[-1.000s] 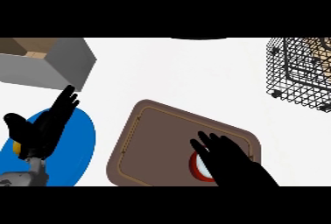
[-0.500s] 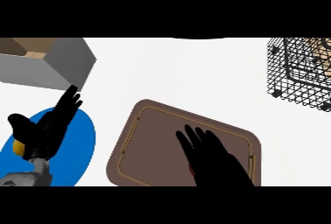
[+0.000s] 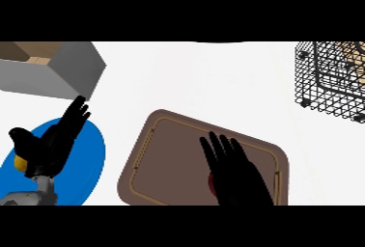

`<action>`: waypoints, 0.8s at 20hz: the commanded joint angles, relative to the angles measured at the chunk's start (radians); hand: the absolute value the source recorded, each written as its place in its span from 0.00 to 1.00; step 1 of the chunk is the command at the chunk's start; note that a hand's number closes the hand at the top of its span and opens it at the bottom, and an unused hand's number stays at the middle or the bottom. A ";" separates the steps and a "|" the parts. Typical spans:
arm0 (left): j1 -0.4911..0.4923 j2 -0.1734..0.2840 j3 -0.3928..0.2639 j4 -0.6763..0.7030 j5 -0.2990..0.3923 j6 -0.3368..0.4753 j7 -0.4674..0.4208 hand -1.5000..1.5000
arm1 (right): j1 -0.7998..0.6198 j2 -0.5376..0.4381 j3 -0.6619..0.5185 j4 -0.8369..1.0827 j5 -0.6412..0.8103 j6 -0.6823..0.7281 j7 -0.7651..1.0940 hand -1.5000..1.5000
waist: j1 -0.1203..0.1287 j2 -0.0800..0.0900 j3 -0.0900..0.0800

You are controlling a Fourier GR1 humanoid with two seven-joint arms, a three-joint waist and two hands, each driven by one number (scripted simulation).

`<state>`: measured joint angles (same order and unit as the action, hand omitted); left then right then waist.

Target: Pick the can from the tray and place it in the tiered basket

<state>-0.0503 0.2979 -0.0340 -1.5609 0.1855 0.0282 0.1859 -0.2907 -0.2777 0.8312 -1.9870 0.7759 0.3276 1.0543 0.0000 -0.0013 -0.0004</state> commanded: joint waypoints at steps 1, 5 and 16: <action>0.028 0.016 0.037 -0.012 0.013 -0.026 -0.003 0.50 | 0.051 -0.016 -0.020 0.050 0.084 -0.025 0.003 0.00 | 0.001 0.000 0.001; -0.002 -0.017 0.024 -0.023 -0.008 -0.016 0.035 0.50 | 0.083 -0.024 -0.054 -0.056 0.131 0.054 0.002 0.00 | -0.003 -0.001 0.000; -0.007 -0.037 0.042 -0.064 -0.010 -0.033 0.061 0.50 | 0.083 0.048 -0.082 0.121 0.115 0.179 -0.096 1.00 | 0.004 0.000 0.000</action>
<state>-0.0587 0.2769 0.0146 -1.5694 0.1749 -0.0177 0.2025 -0.2038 -0.2403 0.7181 -1.9029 0.8645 0.4256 0.9160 0.0023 -0.0040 -0.0020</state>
